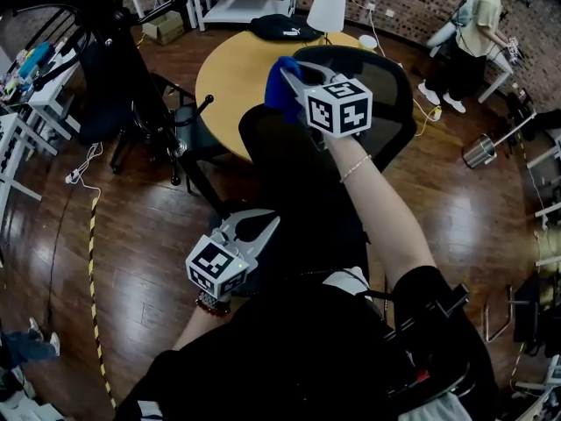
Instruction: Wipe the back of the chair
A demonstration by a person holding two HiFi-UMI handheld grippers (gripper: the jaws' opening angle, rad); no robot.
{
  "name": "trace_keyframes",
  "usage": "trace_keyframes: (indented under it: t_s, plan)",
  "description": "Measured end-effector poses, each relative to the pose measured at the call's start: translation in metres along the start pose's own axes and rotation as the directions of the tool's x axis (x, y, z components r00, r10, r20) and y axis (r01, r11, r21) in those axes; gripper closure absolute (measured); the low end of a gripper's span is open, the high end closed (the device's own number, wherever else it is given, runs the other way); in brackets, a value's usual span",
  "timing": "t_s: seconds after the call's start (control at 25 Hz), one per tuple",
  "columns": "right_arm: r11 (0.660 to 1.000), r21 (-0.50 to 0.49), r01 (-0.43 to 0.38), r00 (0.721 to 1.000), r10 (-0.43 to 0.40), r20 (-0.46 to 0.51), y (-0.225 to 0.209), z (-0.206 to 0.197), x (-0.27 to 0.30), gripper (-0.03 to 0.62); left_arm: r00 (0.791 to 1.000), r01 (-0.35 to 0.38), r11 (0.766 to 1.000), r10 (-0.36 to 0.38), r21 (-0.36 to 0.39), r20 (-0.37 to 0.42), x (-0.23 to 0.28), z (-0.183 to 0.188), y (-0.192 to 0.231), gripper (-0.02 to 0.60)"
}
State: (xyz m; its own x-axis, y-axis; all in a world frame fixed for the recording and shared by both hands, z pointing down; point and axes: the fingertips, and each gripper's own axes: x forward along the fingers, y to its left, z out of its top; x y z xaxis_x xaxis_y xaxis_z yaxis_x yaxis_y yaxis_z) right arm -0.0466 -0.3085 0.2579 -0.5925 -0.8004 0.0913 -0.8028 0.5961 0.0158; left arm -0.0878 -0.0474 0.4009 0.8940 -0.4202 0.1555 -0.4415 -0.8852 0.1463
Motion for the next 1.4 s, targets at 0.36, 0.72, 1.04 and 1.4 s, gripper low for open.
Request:
trace_keyframes:
  t_s: [0.36, 0.72, 1.04, 1.4]
  plan:
    - [1.000, 0.008, -0.006, 0.998, 0.005, 0.070, -0.011, 0.000, -0.019, 0.553, 0.991, -0.028, 0.999, 0.034, -0.043, 0.130, 0.014, 0.034, 0.008, 0.575]
    - [0.927, 0.057, 0.372, 0.915, -0.376, 0.149, -0.145, -0.023, -0.140, 0.553, 0.994, -0.055, 0.996, 0.061, -0.070, 0.086, 0.026, 0.015, 0.018, 0.575]
    - [0.803, 0.017, 0.595, 0.795, -0.591, 0.137, -0.216, -0.020, -0.201, 0.553, 0.997, -0.026, 1.000, 0.027, -0.006, 0.074, 0.049, 0.037, 0.017, 0.575]
    - [0.679, -0.272, 0.682, 0.721, -0.688, 0.088, -0.218, -0.020, -0.174, 0.553, 0.996, -0.044, 0.999, 0.042, 0.024, 0.083, 0.072, 0.054, 0.022, 0.575]
